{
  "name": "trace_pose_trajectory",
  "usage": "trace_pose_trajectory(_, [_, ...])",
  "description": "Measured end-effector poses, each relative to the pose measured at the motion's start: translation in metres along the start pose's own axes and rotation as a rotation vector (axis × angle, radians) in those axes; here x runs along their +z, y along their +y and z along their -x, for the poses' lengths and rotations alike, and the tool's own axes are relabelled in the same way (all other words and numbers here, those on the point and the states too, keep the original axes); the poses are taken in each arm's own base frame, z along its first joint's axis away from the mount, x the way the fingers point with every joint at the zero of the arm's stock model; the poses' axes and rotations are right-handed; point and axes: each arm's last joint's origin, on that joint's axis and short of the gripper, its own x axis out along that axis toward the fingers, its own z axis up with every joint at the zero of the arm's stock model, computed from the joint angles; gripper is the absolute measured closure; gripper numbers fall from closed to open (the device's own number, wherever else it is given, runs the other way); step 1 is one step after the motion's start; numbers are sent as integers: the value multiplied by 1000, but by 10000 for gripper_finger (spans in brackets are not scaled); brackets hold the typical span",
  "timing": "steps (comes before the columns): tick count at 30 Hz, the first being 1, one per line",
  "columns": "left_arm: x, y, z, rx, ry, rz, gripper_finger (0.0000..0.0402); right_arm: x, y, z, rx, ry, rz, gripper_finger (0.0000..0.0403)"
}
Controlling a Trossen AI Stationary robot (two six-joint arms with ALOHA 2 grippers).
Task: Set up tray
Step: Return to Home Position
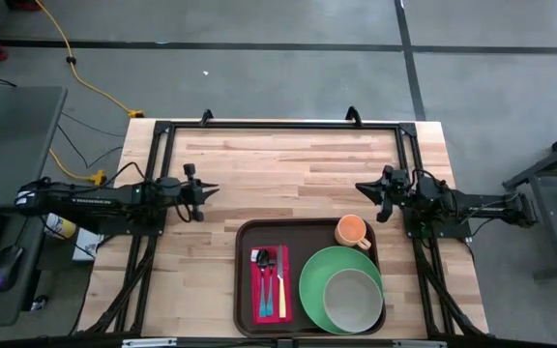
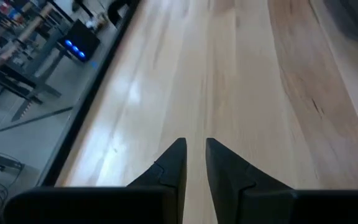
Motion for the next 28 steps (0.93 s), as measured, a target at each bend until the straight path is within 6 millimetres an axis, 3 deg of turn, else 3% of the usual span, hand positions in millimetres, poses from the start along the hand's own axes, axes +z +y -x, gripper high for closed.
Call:
trace_pose_trajectory(12, [14, 14, 18, 110, -220, 82, 309, 0, 0, 0, 0, 0, 0, 402])
trace_pose_trajectory(28, [14, 14, 19, 116, -231, 87, 309, 0, 0, 0, 0, 0, 0, 402])
